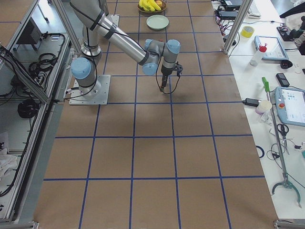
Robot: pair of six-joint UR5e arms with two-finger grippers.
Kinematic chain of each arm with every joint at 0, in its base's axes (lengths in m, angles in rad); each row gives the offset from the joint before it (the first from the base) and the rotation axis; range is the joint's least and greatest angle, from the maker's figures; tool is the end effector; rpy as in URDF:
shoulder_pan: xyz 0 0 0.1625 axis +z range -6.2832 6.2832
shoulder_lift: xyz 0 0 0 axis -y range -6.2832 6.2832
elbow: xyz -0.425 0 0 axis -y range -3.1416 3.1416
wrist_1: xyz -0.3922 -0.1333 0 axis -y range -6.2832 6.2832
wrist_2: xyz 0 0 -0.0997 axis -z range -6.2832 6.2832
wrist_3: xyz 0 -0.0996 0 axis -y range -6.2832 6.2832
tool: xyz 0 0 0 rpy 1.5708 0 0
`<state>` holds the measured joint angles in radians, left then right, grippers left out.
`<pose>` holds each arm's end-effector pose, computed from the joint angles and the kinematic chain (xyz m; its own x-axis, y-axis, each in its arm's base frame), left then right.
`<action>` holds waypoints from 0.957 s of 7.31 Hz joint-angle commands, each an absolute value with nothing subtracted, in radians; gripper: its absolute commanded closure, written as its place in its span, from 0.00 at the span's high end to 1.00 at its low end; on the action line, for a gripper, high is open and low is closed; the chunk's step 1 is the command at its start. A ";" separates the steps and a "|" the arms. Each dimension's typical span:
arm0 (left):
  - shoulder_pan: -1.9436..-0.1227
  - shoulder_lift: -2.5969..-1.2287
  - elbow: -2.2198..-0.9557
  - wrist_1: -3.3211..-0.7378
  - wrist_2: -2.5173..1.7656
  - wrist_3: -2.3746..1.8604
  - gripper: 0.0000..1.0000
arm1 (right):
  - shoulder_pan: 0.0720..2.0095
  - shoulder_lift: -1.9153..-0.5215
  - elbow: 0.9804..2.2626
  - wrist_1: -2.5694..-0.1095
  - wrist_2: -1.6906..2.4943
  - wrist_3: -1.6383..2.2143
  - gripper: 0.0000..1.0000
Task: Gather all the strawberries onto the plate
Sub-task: 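Reach the right gripper to the farthest strawberry and grasp it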
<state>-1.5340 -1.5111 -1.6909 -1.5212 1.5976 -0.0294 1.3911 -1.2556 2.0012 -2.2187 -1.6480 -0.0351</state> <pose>-0.1134 -0.4692 0.4624 -0.9975 -0.0658 -0.0271 -0.0661 0.9978 0.0100 0.0325 -0.5237 0.1919 -0.9879 0.1363 0.0733 0.1433 0.9846 0.1002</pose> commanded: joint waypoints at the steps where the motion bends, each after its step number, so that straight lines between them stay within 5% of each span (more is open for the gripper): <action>1: -1.534 -1.509 -1.692 -1.522 1.603 -0.032 1.00 | 1.381 -1.247 2.011 -2.233 -1.658 -0.041 0.72; 5: -1.534 -1.512 -1.690 -1.520 1.603 -0.028 1.00 | 1.379 -1.246 2.019 -2.230 -1.703 -0.046 0.66; 7: -1.534 -1.509 -1.690 -1.522 1.611 -0.031 1.00 | 1.379 -1.239 2.017 -2.232 -1.704 -0.048 0.34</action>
